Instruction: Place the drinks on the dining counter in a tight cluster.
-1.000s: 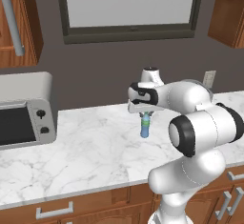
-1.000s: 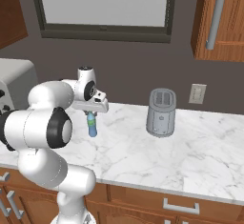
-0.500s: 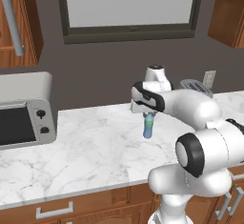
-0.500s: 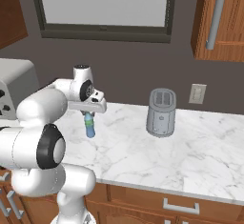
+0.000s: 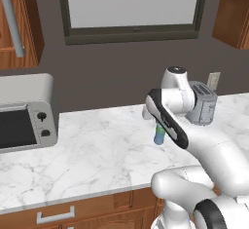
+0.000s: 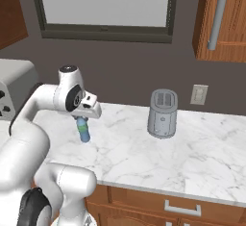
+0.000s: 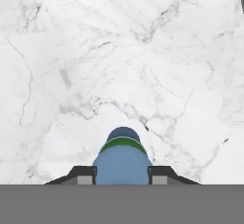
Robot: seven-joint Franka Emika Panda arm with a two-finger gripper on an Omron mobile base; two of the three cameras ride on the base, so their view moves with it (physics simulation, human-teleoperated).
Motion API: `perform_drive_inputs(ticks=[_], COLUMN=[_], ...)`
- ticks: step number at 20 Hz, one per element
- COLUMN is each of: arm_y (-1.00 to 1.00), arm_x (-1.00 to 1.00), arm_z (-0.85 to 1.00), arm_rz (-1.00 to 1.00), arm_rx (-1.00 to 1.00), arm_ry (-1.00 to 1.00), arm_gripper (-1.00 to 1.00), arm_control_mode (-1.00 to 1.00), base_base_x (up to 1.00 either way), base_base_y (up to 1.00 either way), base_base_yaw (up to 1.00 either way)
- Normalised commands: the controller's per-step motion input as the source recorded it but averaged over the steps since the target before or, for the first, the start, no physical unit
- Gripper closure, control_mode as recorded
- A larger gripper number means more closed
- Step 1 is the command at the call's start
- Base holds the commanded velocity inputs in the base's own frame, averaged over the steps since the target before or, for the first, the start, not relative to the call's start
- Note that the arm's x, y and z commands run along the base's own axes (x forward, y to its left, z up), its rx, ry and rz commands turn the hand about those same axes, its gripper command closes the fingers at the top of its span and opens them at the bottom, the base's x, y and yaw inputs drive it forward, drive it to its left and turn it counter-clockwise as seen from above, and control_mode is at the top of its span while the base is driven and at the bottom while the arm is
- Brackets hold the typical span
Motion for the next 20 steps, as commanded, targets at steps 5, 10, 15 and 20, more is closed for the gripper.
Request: perform_drive_inputs(ticks=[5,10,15,20], arm_y=[-0.01,0.0,0.0,0.0], arm_x=[-0.92,-0.79,-0.51,-0.05], arm_z=[0.72,0.82,0.51,0.0], arm_rz=[0.0,0.0,0.01,0.0], arm_rx=[0.0,0.0,0.0,0.0], arm_ry=[-0.11,-0.11,-0.11,-0.03], arm_gripper=[1.0,1.0,1.0,1.0], arm_control_mode=[-1.0,-1.0,-1.0,-1.0], base_base_x=[0.0,0.0,0.0,0.0], base_base_y=[0.0,0.0,0.0,0.0], base_base_yaw=[0.0,0.0,0.0,0.0])
